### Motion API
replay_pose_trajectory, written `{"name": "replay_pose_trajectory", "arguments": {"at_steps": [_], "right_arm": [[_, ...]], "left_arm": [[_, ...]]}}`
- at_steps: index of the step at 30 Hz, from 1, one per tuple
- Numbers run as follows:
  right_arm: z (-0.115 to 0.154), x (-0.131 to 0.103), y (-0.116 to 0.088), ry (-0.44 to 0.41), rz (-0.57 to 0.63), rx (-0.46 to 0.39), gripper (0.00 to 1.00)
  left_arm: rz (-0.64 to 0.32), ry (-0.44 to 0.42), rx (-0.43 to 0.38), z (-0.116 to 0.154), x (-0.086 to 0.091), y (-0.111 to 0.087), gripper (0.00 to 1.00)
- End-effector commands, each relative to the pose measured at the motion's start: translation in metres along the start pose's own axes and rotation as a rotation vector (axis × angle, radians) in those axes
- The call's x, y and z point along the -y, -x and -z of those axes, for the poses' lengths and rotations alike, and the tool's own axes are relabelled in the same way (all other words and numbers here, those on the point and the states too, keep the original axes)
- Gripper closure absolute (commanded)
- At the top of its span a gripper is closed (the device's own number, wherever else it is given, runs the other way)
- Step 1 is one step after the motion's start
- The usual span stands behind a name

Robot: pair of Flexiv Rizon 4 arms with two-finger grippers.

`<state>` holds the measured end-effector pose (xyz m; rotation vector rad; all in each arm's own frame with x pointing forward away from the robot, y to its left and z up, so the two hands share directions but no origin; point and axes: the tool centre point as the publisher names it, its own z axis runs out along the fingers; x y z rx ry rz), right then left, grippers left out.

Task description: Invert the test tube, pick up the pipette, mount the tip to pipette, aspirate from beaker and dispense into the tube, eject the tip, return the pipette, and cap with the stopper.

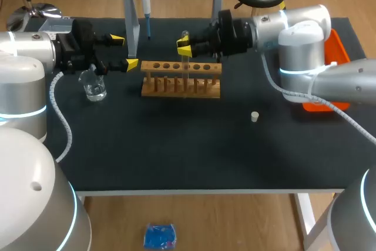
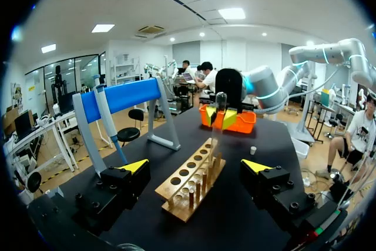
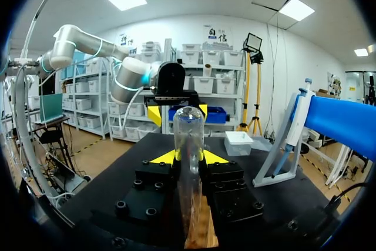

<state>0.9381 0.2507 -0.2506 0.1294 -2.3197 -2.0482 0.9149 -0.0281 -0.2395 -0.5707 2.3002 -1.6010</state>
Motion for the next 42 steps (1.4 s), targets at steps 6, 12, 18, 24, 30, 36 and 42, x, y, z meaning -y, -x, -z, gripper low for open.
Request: {"name": "replay_pose_trajectory", "arguments": {"at_steps": [6,12,18,24,30,36,42], "right_arm": [[0.005,-0.012,-0.002,0.003,-0.002,0.015,1.0],[0.006,-0.02,-0.003,0.012,-0.007,0.02,1.0],[0.009,-0.028,-0.004,0.02,-0.001,0.023,1.0],[0.013,-0.035,-0.004,0.026,0.006,0.027,1.0],[0.016,-0.047,-0.006,0.035,-0.011,0.021,1.0],[0.018,-0.061,-0.01,0.014,-0.013,0.014,1.0],[0.021,-0.073,-0.014,-0.013,-0.033,0.004,1.0]], "left_arm": [[-0.001,0.0,0.0,-0.001,0.0,0.0,0.0],[-0.001,0.0,0.0,-0.001,0.0,0.0,0.0],[-0.001,0.0,0.0,-0.001,0.0,0.0,0.0],[-0.001,0.0,0.0,-0.001,0.0,0.0,0.0],[-0.001,0.0,0.0,-0.001,0.0,0.0,0.0],[-0.001,0.0,0.0,-0.001,0.0,0.0,0.0],[-0.001,0.0,0.0,-0.001,0.0,0.0,0.0]]}}
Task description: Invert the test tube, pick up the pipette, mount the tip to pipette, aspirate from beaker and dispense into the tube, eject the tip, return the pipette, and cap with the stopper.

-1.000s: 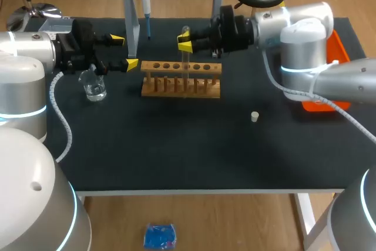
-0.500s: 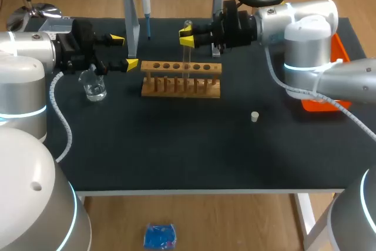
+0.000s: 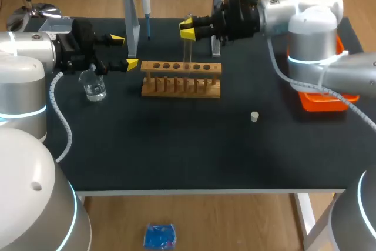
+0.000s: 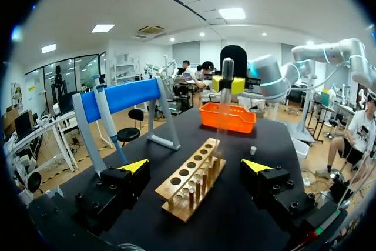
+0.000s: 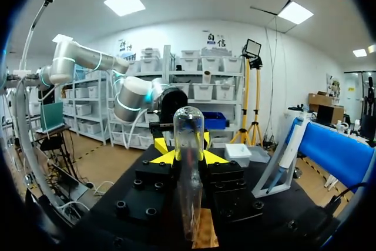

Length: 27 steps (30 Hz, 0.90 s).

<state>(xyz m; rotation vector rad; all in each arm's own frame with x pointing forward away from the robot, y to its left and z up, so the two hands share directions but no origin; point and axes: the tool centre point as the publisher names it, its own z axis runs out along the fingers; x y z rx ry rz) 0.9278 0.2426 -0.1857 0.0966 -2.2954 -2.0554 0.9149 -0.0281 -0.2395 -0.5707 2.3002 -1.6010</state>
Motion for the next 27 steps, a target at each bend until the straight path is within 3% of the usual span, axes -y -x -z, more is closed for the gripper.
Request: {"name": "replay_pose_trajectory", "arguments": {"at_steps": [1,25,27], "right_arm": [[0.006,-0.012,-0.005,-0.038,-0.006,0.006,1.0],[0.008,-0.019,-0.008,-0.032,-0.016,0.001,1.0],[0.01,-0.021,0.003,-0.015,-0.158,-0.029,1.0]], "left_arm": [[-0.001,0.0,0.0,-0.001,0.0,0.0,0.0],[-0.001,0.0,0.0,-0.001,0.0,0.0,0.0],[-0.001,0.0,0.0,-0.001,0.0,0.0,0.0]]}}
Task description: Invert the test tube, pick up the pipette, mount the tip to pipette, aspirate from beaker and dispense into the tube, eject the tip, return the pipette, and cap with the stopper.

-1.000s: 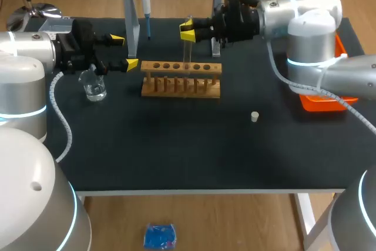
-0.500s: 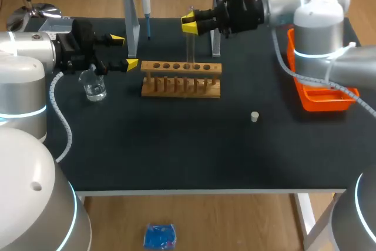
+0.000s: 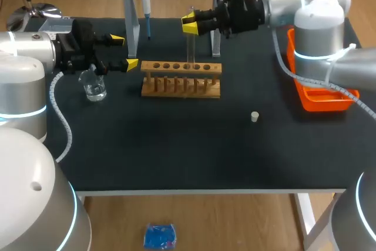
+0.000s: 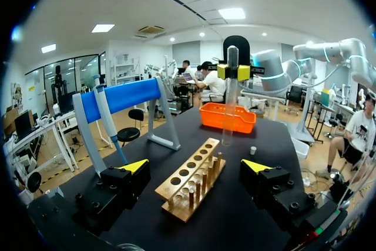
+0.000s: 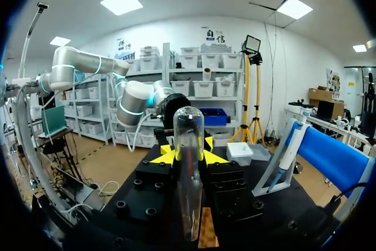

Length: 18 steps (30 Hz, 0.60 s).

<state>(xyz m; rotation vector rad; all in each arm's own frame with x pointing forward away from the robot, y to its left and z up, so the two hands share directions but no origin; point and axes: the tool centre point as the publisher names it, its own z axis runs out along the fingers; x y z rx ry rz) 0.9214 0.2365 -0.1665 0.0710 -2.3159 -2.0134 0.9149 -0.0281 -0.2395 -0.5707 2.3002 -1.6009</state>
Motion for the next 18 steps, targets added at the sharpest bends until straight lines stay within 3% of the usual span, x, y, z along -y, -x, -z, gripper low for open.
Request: {"name": "replay_pose_trajectory", "arguments": {"at_steps": [1,6,7,8,11,18], "right_arm": [[0.003,-0.003,0.014,0.001,-0.206,-0.046,1.0],[0.002,-0.002,0.029,-0.05,-0.549,-0.109,1.0],[0.002,-0.001,0.032,-0.011,-0.667,-0.132,1.0],[0.001,0.001,0.033,-0.049,-0.705,-0.144,1.0],[0.0,0.004,0.035,-0.003,-0.877,-0.192,1.0],[-0.002,0.002,0.037,0.004,-0.872,-0.173,1.0]], "left_arm": [[-0.001,0.0,0.0,-0.001,0.0,0.0,0.0],[-0.001,0.0,0.0,-0.001,0.0,0.0,0.0],[-0.001,0.0,0.0,-0.001,0.0,0.0,0.0],[-0.001,0.0,0.0,-0.001,0.0,0.0,0.0],[-0.001,0.0,0.0,-0.001,0.0,0.0,0.0],[-0.001,0.0,0.0,-0.001,0.0,0.0,0.0]]}}
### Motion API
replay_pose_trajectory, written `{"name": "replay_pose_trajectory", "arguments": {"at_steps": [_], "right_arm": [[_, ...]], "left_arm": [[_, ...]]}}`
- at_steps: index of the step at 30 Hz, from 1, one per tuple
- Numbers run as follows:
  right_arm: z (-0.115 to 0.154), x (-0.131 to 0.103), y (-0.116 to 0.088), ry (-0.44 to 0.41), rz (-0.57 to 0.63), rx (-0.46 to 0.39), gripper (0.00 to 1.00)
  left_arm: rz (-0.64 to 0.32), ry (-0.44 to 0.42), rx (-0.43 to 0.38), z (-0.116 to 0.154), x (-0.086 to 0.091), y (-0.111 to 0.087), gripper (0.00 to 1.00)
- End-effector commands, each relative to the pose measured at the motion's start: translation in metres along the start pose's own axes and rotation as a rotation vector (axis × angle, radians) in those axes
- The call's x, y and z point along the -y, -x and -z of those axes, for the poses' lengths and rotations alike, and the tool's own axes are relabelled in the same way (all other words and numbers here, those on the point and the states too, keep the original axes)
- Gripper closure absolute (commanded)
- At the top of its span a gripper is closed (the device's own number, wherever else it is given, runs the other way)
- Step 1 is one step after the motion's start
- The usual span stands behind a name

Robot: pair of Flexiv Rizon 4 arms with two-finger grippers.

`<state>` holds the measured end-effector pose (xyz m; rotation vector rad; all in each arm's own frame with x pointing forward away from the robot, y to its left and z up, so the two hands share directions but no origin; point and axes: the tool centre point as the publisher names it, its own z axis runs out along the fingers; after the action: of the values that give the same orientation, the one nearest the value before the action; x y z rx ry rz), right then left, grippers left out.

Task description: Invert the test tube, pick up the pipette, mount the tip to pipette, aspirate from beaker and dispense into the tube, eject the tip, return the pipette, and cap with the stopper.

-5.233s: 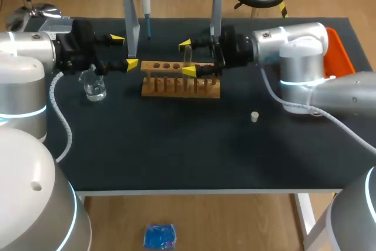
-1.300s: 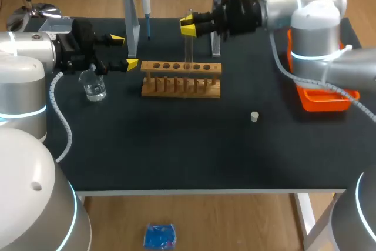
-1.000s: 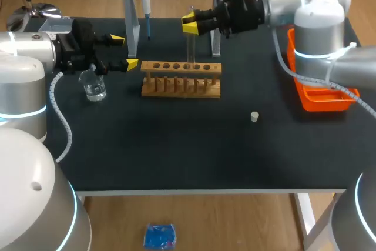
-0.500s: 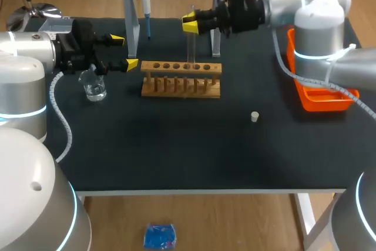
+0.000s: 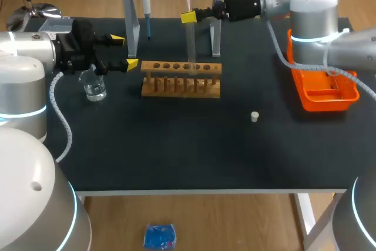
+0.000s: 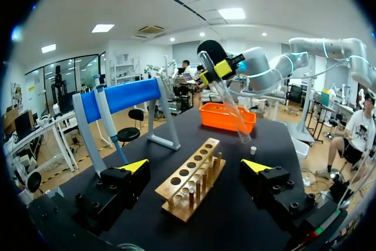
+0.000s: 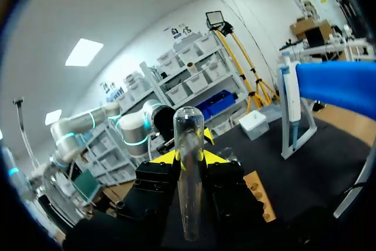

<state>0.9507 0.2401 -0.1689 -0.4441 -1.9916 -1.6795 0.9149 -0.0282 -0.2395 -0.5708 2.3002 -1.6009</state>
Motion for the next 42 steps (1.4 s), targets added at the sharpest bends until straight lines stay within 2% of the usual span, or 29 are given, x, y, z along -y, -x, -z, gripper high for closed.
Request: {"name": "replay_pose_trajectory", "arguments": {"at_steps": [1,13,17,19,20,21,22,25,32,42], "right_arm": [[0.0,-0.003,0.007,-0.005,-0.305,-0.094,1.0],[0.0,-0.003,0.007,-0.005,-0.305,-0.094,1.0],[0.003,-0.002,0.012,0.023,-0.474,-0.107,1.0],[0.004,0.002,0.015,0.033,-0.608,-0.092,1.0],[0.004,0.002,0.015,0.072,-0.658,-0.133,1.0],[0.004,0.002,0.014,0.05,-0.683,-0.126,1.0],[0.004,0.003,0.013,0.026,-0.699,-0.084,1.0],[0.004,0.003,0.011,0.026,-0.787,-0.069,1.0],[0.007,0.003,0.002,0.077,-0.864,-0.08,1.0],[0.008,0.015,-0.009,0.09,-0.914,-0.105,1.0]], "left_arm": [[-0.001,0.0,0.0,-0.001,0.0,0.0,0.0],[-0.001,0.0,0.0,-0.001,0.0,0.0,0.0],[-0.001,0.0,0.0,-0.001,0.0,0.0,0.0],[-0.001,0.0,0.0,-0.001,0.0,0.0,0.0],[-0.001,0.0,0.0,-0.001,0.0,0.0,0.0],[-0.001,0.0,0.0,-0.001,0.0,0.0,0.0],[-0.001,0.0,0.0,-0.001,0.0,0.0,0.0],[-0.001,0.0,0.0,-0.001,0.0,0.0,0.0],[-0.001,0.0,0.0,-0.001,0.0,0.0,0.0],[-0.001,0.0,0.0,-0.001,0.0,0.0,0.0]]}}
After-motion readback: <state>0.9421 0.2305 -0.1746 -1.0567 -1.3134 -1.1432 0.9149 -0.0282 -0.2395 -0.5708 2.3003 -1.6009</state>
